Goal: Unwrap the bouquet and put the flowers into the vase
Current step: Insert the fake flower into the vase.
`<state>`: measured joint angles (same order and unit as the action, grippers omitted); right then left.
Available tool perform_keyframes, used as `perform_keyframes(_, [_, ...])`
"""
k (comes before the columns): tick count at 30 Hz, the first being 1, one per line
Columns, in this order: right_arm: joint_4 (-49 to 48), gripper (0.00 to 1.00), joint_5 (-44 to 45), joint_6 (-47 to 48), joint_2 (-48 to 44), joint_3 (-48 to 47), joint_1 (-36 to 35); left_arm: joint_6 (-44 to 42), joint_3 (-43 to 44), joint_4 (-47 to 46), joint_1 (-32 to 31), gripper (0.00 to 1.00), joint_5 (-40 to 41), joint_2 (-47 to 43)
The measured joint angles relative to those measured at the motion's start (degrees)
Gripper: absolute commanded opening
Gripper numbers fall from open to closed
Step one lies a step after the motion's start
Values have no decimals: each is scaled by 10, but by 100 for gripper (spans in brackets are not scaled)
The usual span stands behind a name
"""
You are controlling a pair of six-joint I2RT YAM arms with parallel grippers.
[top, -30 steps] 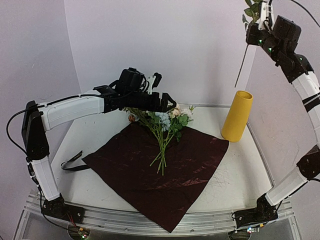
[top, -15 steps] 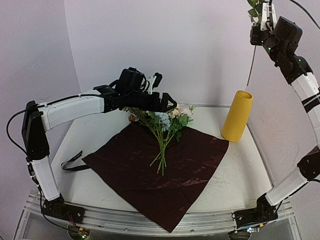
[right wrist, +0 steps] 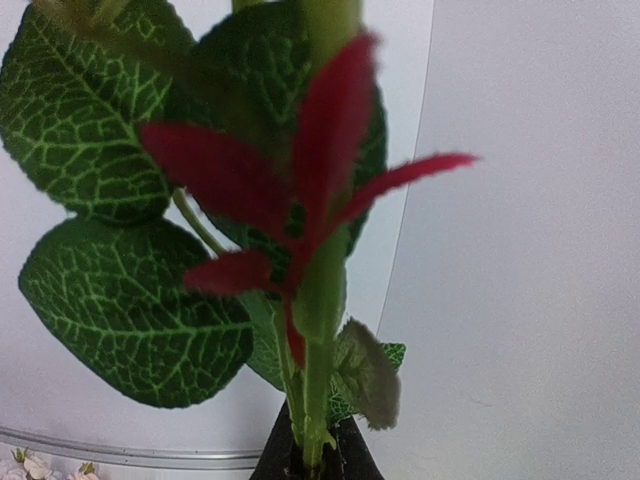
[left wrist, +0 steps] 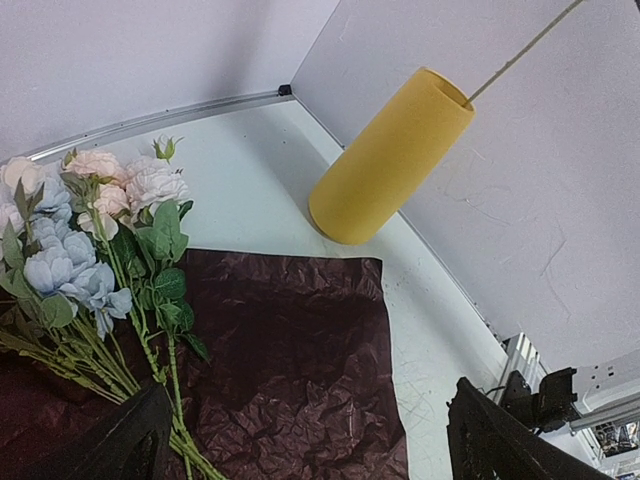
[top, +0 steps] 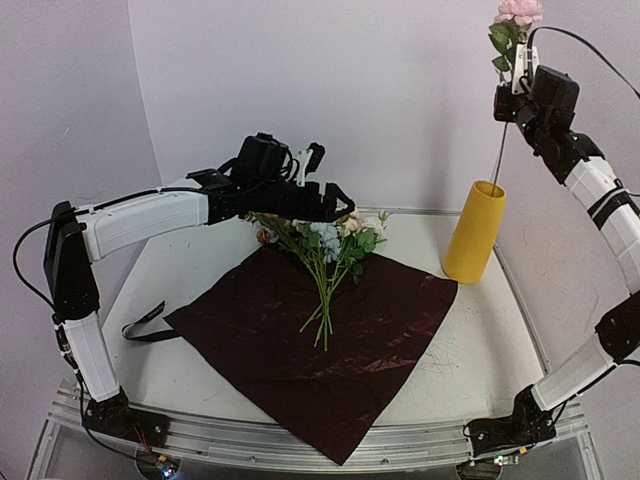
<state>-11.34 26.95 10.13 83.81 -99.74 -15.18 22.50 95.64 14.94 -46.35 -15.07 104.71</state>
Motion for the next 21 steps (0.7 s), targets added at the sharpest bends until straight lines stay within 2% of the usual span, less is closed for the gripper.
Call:
perform_keyframes(17, [-74,0,-4,-99,-4,250,35,0,18,11,0,97,-4,8])
perform_keyframes(21, [-81,4,-4,-119,-4,281,35,-1,37,16,0,96,-10,19])
